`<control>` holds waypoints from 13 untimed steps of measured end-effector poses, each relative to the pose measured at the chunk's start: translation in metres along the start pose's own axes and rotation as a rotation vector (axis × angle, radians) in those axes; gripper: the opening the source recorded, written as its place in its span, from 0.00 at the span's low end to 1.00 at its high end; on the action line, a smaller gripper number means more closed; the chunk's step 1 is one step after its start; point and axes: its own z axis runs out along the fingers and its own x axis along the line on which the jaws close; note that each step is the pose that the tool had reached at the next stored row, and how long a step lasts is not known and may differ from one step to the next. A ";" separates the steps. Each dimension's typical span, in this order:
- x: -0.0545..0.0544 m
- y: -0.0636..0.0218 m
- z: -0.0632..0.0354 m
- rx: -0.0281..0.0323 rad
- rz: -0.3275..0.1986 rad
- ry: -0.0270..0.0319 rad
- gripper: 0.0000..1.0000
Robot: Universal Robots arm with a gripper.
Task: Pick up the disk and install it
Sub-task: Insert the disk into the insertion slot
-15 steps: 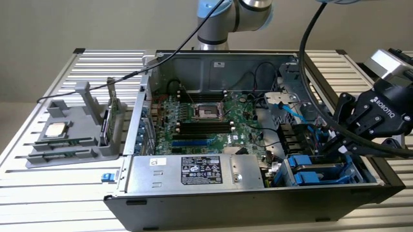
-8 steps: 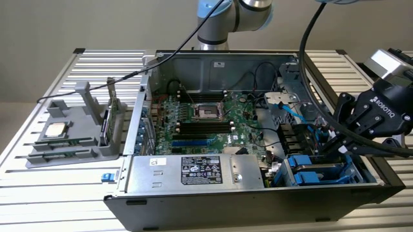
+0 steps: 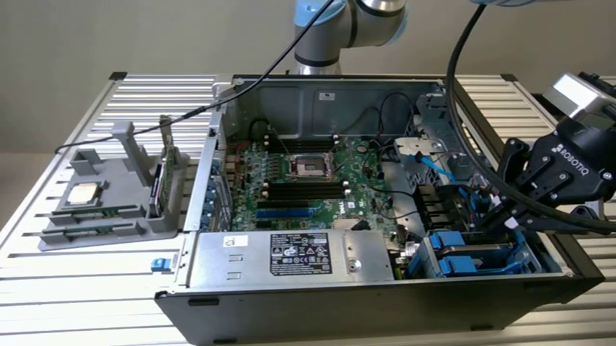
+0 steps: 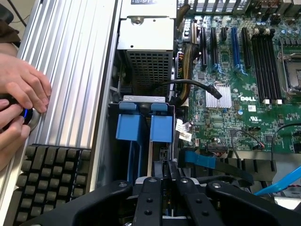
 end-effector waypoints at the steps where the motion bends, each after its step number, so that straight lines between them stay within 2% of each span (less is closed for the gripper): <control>1: 0.000 0.0000 0.0000 0.0000 -0.001 0.0002 0.17; 13: 0.000 -0.0002 0.0012 0.0003 -0.005 0.0021 0.17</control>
